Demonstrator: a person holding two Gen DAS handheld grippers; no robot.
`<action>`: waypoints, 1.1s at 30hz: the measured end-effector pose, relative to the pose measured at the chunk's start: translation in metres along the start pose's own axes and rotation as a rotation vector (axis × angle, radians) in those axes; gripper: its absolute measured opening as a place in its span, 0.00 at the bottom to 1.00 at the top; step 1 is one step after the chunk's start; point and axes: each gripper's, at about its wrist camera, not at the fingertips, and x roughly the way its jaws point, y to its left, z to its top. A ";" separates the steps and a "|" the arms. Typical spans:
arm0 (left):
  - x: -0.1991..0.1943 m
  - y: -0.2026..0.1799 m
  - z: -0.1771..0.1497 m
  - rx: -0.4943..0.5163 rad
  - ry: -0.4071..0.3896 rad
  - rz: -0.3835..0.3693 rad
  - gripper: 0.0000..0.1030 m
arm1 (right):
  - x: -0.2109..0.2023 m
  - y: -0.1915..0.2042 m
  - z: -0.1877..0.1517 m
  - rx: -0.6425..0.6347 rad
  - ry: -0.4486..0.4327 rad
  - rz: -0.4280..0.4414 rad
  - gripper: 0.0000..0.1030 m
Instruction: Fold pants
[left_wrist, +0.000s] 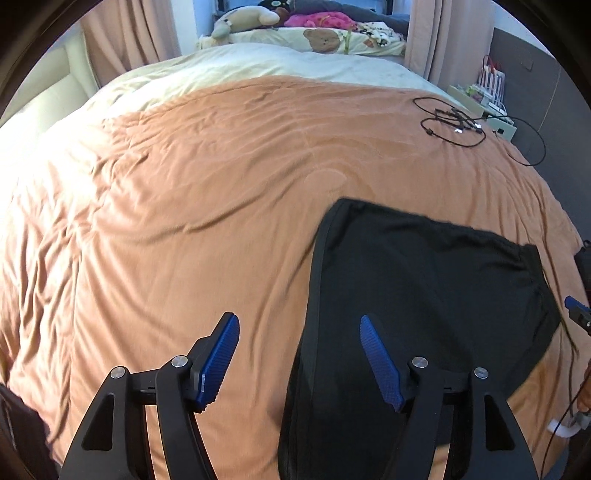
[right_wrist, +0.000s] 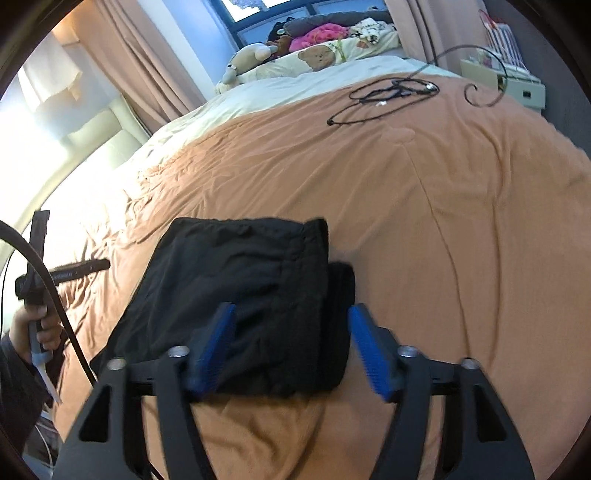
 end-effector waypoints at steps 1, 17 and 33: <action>-0.002 0.002 -0.006 -0.006 0.004 -0.005 0.70 | -0.001 -0.001 -0.003 0.009 0.000 0.005 0.68; 0.006 0.022 -0.082 -0.100 0.088 -0.151 0.75 | 0.002 -0.042 -0.037 0.311 0.080 0.165 0.68; 0.024 0.048 -0.132 -0.254 0.168 -0.388 0.74 | 0.036 -0.064 -0.039 0.373 0.101 0.235 0.68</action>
